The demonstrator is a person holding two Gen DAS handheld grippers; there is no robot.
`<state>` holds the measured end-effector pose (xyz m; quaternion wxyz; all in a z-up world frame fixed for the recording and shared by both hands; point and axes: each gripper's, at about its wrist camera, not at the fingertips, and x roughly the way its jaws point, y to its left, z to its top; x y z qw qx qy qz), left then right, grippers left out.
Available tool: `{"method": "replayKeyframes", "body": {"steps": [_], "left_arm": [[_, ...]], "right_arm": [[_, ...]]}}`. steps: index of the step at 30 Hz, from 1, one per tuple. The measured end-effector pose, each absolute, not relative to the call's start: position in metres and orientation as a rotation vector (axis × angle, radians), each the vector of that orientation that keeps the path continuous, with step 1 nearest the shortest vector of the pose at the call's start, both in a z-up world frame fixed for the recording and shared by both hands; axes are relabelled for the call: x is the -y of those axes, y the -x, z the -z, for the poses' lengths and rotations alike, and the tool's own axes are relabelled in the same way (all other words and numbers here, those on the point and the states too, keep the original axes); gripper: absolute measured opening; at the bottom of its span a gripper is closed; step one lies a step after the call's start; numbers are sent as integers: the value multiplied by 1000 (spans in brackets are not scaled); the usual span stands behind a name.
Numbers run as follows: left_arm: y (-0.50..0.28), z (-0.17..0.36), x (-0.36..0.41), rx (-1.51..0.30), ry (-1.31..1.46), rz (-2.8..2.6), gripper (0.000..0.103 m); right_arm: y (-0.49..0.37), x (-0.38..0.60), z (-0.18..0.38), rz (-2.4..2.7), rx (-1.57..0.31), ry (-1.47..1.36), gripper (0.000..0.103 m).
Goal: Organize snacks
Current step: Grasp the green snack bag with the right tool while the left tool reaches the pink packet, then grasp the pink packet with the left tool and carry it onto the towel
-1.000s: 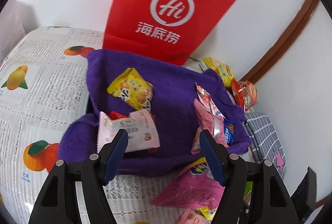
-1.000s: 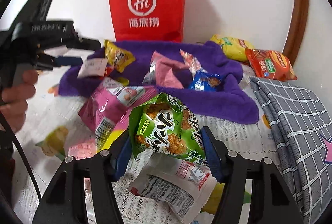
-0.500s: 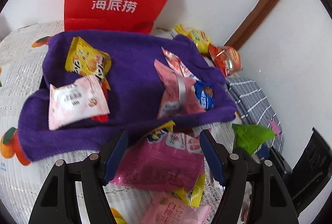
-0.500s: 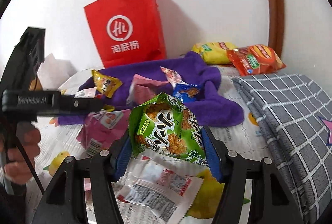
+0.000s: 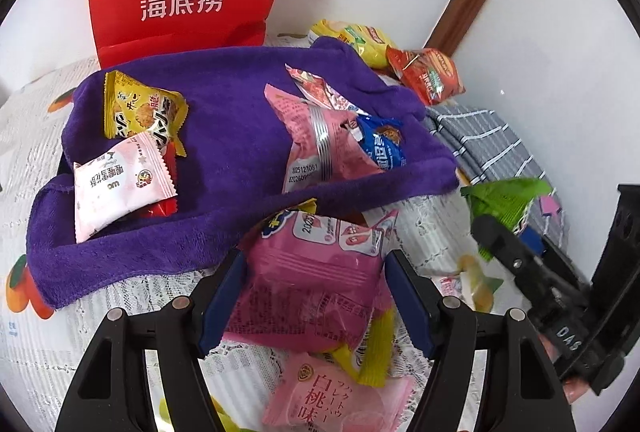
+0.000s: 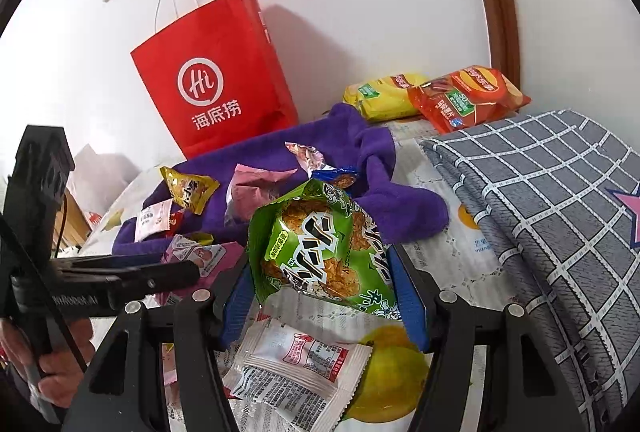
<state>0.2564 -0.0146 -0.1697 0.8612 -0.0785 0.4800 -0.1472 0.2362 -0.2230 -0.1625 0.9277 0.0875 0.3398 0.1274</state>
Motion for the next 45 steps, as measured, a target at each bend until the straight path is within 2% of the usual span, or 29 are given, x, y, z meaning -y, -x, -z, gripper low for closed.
{"method": "replayKeyframes", "body": {"steps": [9, 11, 19, 27, 38, 45], "left_arm": [[-255, 175, 23, -1007, 110, 298, 71], [-255, 175, 22, -1000, 124, 302, 66], [-254, 171, 16, -976, 166, 326, 57], [-244, 150, 11, -902, 213, 408, 54], [-238, 129, -13, -821, 283, 410, 44], [-242, 130, -29, -826, 352, 411, 42]], "right_arm": [[-237, 223, 163, -251, -694, -187, 63], [-237, 224, 164, -250, -698, -187, 63], [-237, 223, 165, -248, -698, -182, 63], [-234, 226, 162, -232, -664, -188, 63], [-238, 232, 158, -182, -665, -217, 63], [-238, 222, 131, -168, -653, -164, 63]]}}
